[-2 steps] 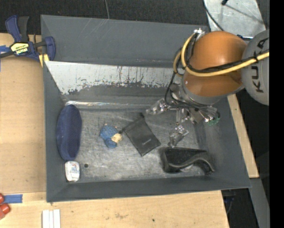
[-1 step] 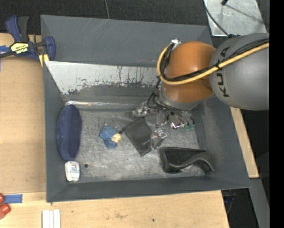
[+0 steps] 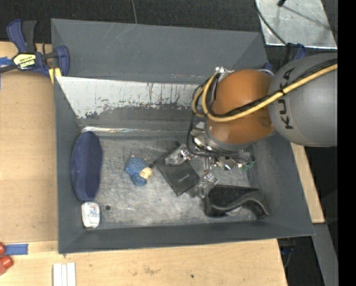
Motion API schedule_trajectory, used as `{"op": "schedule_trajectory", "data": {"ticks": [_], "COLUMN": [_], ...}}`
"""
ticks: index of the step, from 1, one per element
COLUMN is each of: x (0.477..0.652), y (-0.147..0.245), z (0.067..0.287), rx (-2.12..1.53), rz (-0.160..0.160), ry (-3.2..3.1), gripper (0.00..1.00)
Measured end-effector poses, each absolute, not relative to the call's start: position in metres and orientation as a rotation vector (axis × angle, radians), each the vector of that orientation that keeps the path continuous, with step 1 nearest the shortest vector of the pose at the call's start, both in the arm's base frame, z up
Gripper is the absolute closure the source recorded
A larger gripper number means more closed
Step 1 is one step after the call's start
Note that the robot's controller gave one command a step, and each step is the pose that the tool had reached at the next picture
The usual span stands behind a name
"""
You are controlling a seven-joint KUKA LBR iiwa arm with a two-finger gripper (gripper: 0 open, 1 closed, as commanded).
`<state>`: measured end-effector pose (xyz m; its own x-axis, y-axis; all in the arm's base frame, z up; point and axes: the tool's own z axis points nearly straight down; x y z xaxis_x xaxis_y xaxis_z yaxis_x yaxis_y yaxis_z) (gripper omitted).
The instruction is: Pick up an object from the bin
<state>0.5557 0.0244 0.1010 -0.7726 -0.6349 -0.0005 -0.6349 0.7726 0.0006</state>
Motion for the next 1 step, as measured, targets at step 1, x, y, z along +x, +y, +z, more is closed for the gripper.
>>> {"op": "schedule_trajectory", "data": {"ticks": [1], "x": [0.5561], "y": [0.0244], "z": [0.1015], "rx": [-1.057], "rz": [0.001], "ry": [2.957], "gripper": [1.00]}}
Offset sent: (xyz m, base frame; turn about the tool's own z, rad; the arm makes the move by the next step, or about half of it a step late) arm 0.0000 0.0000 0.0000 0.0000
